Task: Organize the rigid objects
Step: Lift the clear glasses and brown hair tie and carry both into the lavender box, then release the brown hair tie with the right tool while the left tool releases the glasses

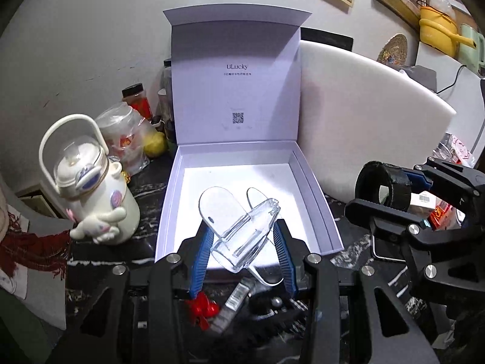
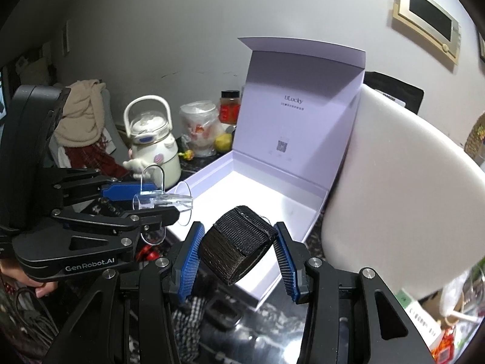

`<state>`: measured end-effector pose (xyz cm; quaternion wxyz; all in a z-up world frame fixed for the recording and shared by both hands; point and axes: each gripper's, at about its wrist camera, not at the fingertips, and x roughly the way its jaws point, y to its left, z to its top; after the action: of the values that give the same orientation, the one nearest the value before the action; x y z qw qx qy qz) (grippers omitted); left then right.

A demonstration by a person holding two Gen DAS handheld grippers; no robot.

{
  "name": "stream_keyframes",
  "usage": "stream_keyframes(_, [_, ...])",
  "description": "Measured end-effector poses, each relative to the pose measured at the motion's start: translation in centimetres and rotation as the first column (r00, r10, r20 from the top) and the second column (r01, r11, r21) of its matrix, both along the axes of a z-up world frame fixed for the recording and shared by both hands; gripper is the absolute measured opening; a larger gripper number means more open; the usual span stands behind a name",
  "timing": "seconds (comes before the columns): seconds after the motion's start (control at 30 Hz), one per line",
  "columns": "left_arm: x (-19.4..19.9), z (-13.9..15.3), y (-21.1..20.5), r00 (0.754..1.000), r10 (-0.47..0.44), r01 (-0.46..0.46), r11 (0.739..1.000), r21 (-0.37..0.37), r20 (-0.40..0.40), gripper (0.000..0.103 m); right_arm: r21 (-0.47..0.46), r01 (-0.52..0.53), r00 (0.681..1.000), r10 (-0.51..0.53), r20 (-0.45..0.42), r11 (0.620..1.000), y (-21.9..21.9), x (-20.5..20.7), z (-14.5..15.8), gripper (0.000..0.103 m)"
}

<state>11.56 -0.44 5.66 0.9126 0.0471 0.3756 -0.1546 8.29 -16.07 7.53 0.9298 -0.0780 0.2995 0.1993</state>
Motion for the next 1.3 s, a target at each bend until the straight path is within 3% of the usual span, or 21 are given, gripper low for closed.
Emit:
stream_keyframes(0.57, [7.3,-0.8,1.1,0.999,0.035,-0.036,0.998,0.049,0.018,0.04,0.003,0.022,1.0,-0.022,-0.01,1.0,1.1,7.4,-0.5,0.046])
stream_keyframes(1.3, [14.4,-4.1,-1.9,0.999,-0.022,0.027,0.994,0.103,-0.045,0.04,-0.044,0.102,0.99,-0.106,-0.089,0.994,0.3,14.6,-3.6,0.046])
